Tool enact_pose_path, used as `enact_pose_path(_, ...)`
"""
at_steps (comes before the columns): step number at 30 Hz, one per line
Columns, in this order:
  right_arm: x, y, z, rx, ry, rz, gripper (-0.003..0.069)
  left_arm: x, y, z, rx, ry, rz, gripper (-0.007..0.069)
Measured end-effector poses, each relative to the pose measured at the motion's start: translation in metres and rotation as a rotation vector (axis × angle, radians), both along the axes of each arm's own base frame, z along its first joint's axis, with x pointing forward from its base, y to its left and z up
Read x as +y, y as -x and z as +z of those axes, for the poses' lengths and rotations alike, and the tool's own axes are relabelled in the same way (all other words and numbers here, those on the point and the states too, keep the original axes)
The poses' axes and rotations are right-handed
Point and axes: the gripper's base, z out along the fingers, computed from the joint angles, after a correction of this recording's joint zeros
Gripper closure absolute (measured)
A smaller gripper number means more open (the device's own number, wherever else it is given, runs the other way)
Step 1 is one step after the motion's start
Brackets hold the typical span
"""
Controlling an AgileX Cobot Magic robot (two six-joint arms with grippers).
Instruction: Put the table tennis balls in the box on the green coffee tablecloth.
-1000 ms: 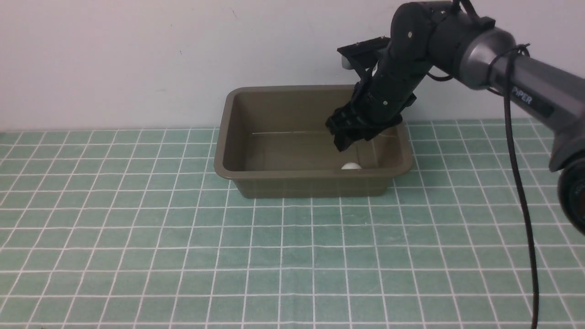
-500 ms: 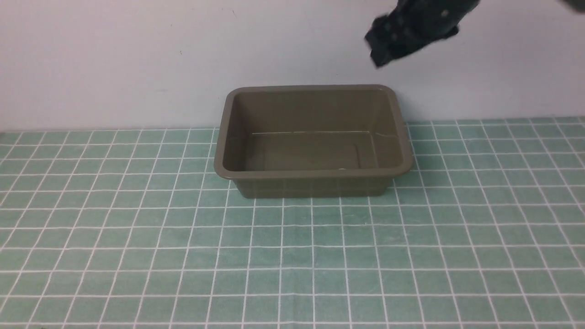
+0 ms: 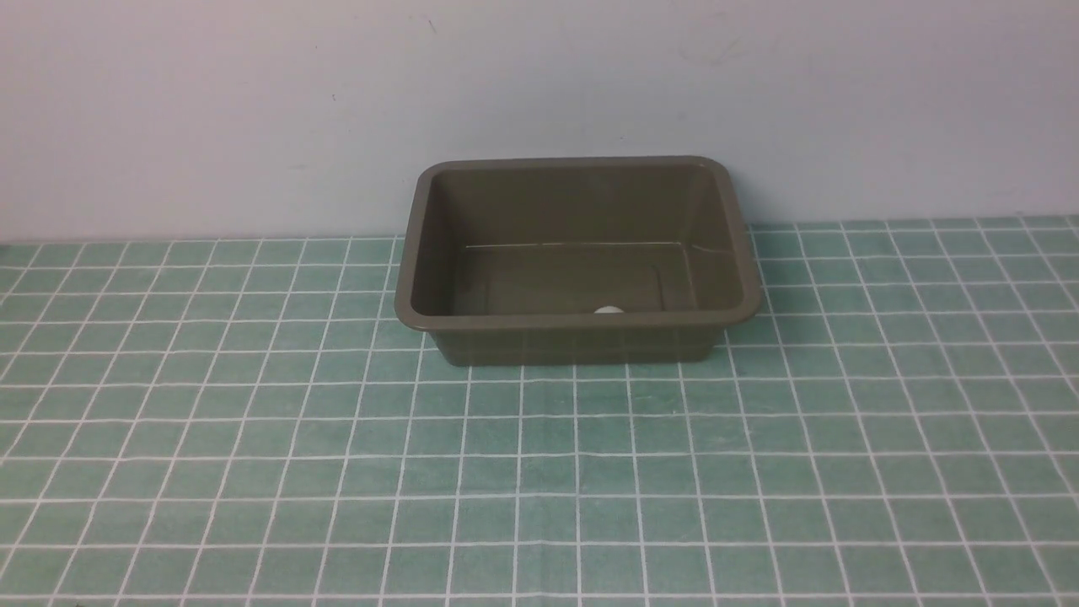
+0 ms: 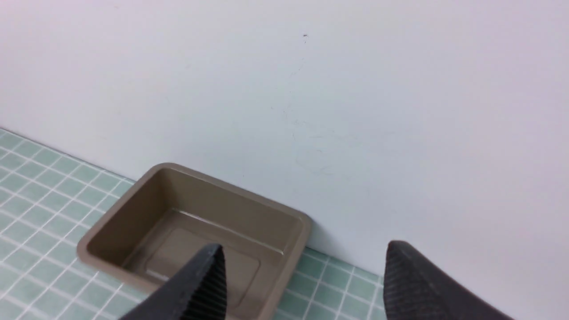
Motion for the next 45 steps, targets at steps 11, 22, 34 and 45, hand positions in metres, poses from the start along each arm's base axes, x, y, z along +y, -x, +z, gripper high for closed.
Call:
enact_pose_path(11, -0.060, 0.174, -0.164, -0.364, -0.175, -0.067, 0.0451, 0.000, 0.000, 0.000, 0.000, 0.000, 0.000, 0.0114)
enact_pose_path(22, -0.053, 0.158, -0.252, -0.054, -0.151, -0.072, 0.0671, 0.000, 0.000, 0.000, -0.001, -0.001, 0.000, 0.0114)
enact_pose_path(34, -0.050, 0.149, -0.252, -0.105, -0.157, -0.068, 0.0674, 0.000, 0.000, 0.000, -0.001, -0.001, 0.000, 0.0114)
enact_pose_path(45, -0.047, 0.123, -0.286, -0.172, -0.064, -0.092, 0.0675, 0.000, 0.000, 0.000, -0.001, -0.001, 0.000, 0.0114)
